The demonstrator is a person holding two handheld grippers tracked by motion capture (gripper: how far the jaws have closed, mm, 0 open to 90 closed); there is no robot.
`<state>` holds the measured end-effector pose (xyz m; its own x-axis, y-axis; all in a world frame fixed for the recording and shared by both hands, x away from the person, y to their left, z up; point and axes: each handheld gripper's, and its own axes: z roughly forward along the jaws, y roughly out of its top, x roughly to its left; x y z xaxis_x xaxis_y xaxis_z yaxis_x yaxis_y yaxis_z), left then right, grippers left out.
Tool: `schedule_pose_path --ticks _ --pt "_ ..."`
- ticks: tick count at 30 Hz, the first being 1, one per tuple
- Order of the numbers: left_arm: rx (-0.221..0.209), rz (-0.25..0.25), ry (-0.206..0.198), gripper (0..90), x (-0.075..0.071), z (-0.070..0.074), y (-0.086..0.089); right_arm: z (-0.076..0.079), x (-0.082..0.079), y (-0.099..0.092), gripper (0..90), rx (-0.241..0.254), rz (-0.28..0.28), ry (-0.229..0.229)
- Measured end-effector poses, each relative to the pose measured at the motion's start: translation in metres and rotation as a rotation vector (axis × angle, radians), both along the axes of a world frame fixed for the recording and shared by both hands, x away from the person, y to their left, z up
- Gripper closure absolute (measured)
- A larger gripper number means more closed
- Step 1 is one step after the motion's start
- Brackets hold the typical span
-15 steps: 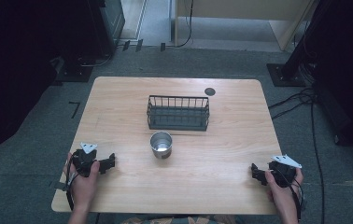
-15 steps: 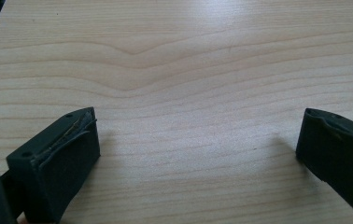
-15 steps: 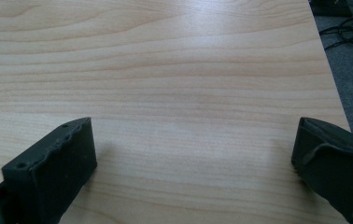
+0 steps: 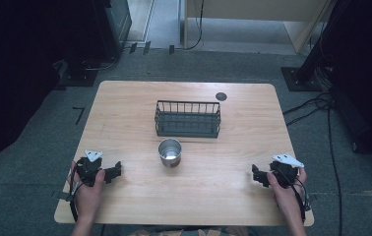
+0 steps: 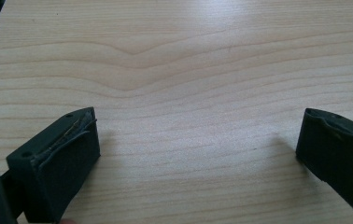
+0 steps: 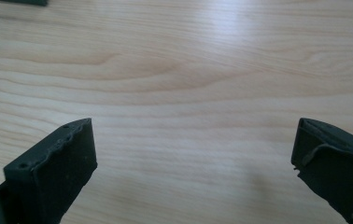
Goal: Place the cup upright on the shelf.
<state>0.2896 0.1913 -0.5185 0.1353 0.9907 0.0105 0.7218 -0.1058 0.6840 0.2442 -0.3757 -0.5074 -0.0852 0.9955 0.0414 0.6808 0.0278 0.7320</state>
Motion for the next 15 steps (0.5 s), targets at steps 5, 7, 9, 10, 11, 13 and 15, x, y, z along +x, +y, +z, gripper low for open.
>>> schedule_pose_path --ticks 5,7,9,10,11,13,15 --pt "0.0 0.0 0.0 0.0 0.0 0.0 0.0 0.008 0.01 0.016 0.0 0.002 0.041 -0.011" --pt "0.0 0.0 0.0 0.0 0.0 0.0 0.0 0.01 0.012 0.018 0.0 0.005 0.048 -0.015" --pt "0.0 0.0 0.0 0.0 0.0 0.0 0.0 0.015 0.014 0.024 0.0 0.007 0.063 -0.027" --pt "0.0 0.0 0.0 0.0 0.0 0.0 0.0 0.016 0.016 0.026 0.0 0.006 0.068 -0.03" --pt "0.0 0.0 0.0 0.0 0.0 0.0 0.0 0.018 0.017 0.028 0.0 0.008 0.074 -0.032" --pt "0.0 0.0 0.0 0.0 0.0 0.0 0.0 0.019 0.018 0.031 0.0 0.007 0.084 -0.034" --pt "0.0 0.0 0.0 0.0 0.0 0.0 0.0 0.021 0.02 0.036 0.0 0.011 0.095 -0.039"
